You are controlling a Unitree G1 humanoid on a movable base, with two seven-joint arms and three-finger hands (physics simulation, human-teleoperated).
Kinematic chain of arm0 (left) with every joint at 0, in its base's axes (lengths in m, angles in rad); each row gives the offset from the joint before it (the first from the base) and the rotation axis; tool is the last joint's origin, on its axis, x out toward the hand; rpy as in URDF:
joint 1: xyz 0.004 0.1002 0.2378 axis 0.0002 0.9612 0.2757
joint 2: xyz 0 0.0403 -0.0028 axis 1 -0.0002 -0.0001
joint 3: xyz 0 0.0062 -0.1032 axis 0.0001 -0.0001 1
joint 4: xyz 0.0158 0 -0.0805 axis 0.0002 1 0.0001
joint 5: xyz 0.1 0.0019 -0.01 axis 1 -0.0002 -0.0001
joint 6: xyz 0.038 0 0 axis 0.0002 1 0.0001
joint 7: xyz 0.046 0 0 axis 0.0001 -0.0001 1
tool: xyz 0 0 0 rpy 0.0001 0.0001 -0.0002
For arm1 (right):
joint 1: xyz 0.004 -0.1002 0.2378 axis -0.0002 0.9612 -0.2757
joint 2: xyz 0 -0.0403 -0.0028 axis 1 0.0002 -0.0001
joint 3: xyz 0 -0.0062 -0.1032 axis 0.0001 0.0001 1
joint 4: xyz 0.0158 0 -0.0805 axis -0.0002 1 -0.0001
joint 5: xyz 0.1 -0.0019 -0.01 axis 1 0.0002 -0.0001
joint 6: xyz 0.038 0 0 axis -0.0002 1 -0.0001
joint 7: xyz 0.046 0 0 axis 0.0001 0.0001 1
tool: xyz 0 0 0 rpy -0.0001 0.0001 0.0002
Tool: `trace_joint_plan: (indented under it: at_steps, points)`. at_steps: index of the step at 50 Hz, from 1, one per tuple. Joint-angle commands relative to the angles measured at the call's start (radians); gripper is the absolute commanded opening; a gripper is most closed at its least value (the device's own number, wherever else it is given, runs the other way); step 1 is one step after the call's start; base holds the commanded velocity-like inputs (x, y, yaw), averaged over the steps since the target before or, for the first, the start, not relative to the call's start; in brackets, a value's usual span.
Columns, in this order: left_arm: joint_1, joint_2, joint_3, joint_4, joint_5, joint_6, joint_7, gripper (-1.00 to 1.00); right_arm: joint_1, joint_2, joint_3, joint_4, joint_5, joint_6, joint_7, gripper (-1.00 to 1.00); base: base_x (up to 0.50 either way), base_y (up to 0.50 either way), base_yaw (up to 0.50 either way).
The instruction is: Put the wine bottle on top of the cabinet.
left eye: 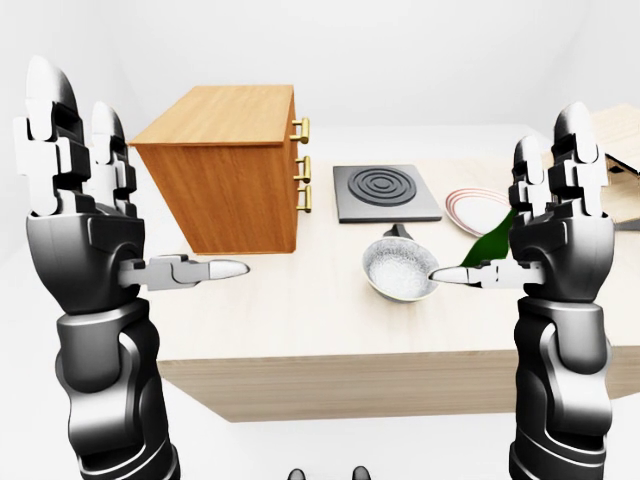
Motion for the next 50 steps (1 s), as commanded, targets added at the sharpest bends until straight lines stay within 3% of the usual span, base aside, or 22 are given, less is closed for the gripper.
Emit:
trace_joint_plan:
  at_steps: [1,13,22,50]
  points:
    - [0.007,-0.004,-0.005,0.003,0.004,0.000,-0.003,1.00,0.003,-0.001,0.003,-0.002,-0.003,0.000,0.002,1.00,0.00,0.50,0.00]
    - [0.011,-0.009,-0.013,0.018,0.013,0.000,-0.009,1.00,-0.010,-0.001,-0.010,0.013,0.012,0.000,-0.012,1.00,0.00,0.49,0.00]
    - [0.020,-0.015,-0.015,0.018,0.018,0.000,-0.014,1.00,-0.006,-0.001,-0.011,0.013,0.039,0.000,-0.005,1.00,0.00,0.00,0.00]
    - [0.029,-0.019,-0.011,-0.001,0.014,0.000,-0.021,1.00,0.000,-0.002,-0.006,-0.001,0.032,0.000,-0.004,1.00,0.50,0.00,0.00]
